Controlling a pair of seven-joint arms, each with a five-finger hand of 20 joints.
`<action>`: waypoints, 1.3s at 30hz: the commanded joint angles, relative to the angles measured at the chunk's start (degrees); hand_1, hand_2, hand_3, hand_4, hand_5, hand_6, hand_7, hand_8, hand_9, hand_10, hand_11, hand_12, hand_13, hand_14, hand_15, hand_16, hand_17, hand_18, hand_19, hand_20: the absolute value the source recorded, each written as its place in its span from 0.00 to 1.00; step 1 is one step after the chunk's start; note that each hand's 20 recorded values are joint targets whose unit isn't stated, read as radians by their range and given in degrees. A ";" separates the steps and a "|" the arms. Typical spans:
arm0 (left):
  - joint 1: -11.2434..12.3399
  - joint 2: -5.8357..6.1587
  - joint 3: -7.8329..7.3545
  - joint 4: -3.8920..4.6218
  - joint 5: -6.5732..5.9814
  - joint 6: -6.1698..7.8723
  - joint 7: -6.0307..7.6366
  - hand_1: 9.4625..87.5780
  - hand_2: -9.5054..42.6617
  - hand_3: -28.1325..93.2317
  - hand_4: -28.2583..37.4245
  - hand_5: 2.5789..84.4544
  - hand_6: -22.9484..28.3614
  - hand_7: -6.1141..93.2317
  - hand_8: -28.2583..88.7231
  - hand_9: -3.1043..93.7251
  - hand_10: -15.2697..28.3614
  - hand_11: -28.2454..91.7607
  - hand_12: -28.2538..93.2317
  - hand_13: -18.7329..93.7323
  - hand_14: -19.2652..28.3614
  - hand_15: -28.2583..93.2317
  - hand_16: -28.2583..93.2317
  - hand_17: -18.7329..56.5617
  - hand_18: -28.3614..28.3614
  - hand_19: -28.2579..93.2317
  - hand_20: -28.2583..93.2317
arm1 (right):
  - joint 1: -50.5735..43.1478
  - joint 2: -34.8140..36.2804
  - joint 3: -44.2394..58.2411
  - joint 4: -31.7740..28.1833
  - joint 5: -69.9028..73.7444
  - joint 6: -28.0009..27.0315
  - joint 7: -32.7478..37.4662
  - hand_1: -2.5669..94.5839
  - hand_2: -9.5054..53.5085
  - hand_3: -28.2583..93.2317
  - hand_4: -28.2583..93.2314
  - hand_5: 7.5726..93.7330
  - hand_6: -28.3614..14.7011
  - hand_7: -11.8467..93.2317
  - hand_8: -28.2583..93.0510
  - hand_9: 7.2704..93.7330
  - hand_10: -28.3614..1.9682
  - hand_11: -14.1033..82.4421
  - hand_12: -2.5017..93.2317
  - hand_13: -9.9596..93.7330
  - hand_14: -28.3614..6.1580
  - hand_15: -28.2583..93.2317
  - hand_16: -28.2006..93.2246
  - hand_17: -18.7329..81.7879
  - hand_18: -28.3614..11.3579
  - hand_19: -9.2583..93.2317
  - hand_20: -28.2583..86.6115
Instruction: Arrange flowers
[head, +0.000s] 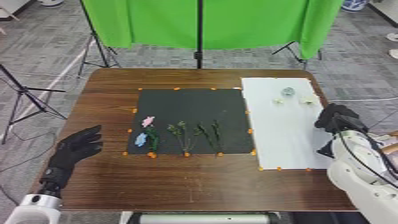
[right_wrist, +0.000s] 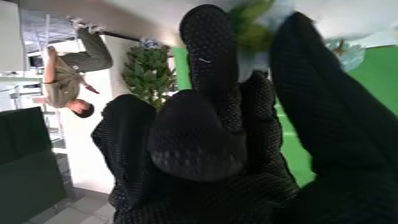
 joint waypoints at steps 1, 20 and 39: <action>1.79 -1.14 -0.29 -0.27 0.22 0.09 -0.78 0.41 0.08 0.79 0.39 0.47 0.49 0.20 0.18 0.43 0.62 0.40 0.34 0.48 0.77 0.46 0.25 0.30 0.78 0.54 0.55 | -0.51 -0.88 -2.54 1.17 -1.09 9.17 0.10 0.62 0.00 0.73 0.09 0.79 0.67 0.34 0.30 0.92 0.66 0.30 0.54 0.95 0.77 0.79 0.53 0.78 0.29 1.00 0.82; 1.59 -0.21 -0.33 -0.52 0.18 -0.09 -1.19 0.41 0.08 0.79 0.39 0.48 0.50 0.20 0.18 0.44 0.62 0.40 0.34 0.48 0.77 0.46 0.25 0.30 0.78 0.54 0.55 | 33.23 -14.91 -22.37 -11.37 26.80 6.62 -8.85 0.67 0.00 0.72 0.09 0.84 0.62 0.34 0.32 0.96 0.66 0.29 0.55 0.97 0.80 0.78 0.54 0.80 0.31 1.00 0.82; 0.74 0.02 0.11 0.14 0.03 -0.93 -1.41 0.39 0.09 0.79 0.39 0.48 0.50 0.20 0.18 0.44 0.62 0.40 0.34 0.48 0.77 0.46 0.25 0.29 0.78 0.53 0.55 | 40.02 -28.99 -37.33 0.48 34.02 -5.39 -4.67 0.66 0.00 0.72 0.09 0.83 0.62 0.33 0.33 0.96 0.66 0.28 0.55 0.97 0.81 0.78 0.55 0.81 0.31 1.00 0.82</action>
